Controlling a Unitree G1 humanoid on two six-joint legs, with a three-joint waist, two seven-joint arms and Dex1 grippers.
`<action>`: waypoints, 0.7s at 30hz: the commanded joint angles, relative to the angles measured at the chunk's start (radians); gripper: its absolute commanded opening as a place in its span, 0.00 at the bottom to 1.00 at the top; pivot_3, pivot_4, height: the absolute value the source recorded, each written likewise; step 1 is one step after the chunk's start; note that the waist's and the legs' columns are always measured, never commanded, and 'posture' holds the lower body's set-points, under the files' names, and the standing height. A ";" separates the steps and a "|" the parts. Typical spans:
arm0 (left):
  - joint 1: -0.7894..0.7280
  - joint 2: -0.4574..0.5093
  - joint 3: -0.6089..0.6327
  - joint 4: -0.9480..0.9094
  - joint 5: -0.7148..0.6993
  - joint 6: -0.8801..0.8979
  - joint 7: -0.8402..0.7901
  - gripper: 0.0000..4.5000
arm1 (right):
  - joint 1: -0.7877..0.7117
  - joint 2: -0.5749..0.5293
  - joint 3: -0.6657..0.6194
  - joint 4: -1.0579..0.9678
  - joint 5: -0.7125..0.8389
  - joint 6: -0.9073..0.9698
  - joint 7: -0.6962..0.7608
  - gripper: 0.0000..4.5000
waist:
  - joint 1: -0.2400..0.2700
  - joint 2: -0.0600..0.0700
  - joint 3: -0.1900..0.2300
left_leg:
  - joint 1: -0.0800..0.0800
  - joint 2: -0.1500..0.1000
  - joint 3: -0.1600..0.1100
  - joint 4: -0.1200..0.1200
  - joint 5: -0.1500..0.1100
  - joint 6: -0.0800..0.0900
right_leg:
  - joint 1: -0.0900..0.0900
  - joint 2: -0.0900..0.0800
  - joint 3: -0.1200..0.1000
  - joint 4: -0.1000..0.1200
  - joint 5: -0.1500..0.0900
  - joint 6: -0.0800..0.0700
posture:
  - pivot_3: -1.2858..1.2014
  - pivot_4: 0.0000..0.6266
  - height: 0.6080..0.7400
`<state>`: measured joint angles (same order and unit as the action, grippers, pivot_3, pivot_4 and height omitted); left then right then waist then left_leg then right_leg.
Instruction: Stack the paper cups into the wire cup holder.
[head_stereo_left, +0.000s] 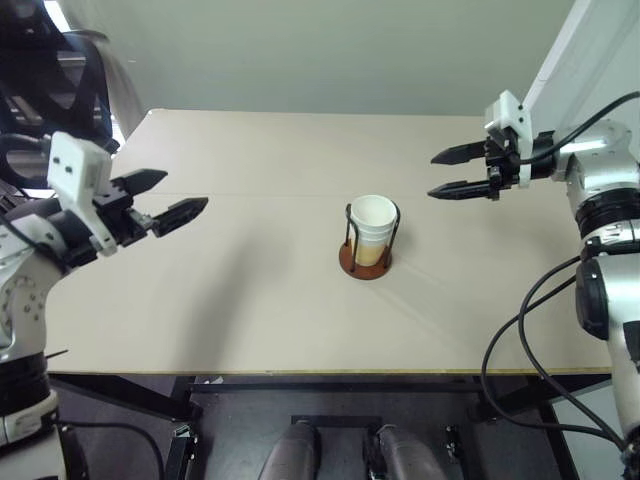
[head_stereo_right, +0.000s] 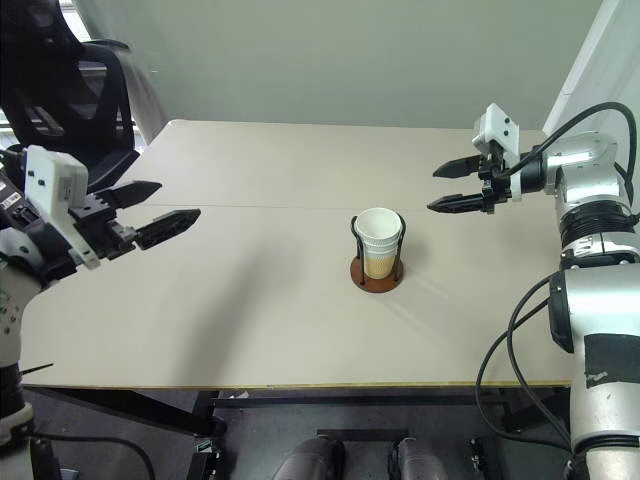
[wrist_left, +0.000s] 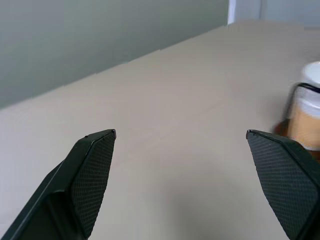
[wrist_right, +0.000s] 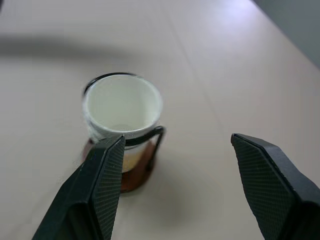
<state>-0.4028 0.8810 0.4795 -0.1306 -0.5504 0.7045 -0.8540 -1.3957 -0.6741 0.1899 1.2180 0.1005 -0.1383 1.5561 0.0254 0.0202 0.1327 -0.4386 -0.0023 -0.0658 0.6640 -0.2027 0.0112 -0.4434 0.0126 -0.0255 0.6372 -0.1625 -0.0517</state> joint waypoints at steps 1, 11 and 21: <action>0.026 0.047 0.088 -0.023 -0.097 0.048 -0.062 0.99 | -0.001 -0.019 -0.021 -0.005 -0.036 -0.036 0.044 0.76 | 0.000 -0.001 0.000 | 0.001 0.000 0.000 -0.001 -0.001 -0.005 | 0.001 0.000 0.000 0.000 0.001 -0.001 | 0.52 0.24 1.00; 0.084 0.090 0.159 -0.029 -0.149 0.058 -0.052 0.99 | -0.004 0.005 -0.053 0.002 -0.071 -0.038 0.058 0.76 | -0.018 -0.001 0.000 | 0.013 0.000 0.000 -0.020 0.009 -0.017 | 0.002 0.000 0.003 0.002 0.006 -0.012 | 0.52 0.24 1.00; 0.140 0.055 0.203 -0.142 -0.238 0.093 0.036 0.99 | -0.031 0.043 -0.041 -0.005 -0.056 -0.041 0.058 0.76 | -0.026 -0.002 0.001 | 0.019 0.003 0.000 -0.037 0.022 -0.017 | 0.002 0.003 0.004 0.003 -0.006 -0.012 | 0.52 0.24 1.00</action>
<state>-0.2588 0.9253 0.6344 -0.2390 -0.7639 0.7942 -0.8359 -1.3885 -0.6286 0.1663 1.2285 0.0341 -0.1731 1.6097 -0.0007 0.0185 0.1334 -0.4203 0.0008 -0.0662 0.6276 -0.1813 -0.0034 -0.4415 0.0158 -0.0220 0.6397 -0.1707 -0.0628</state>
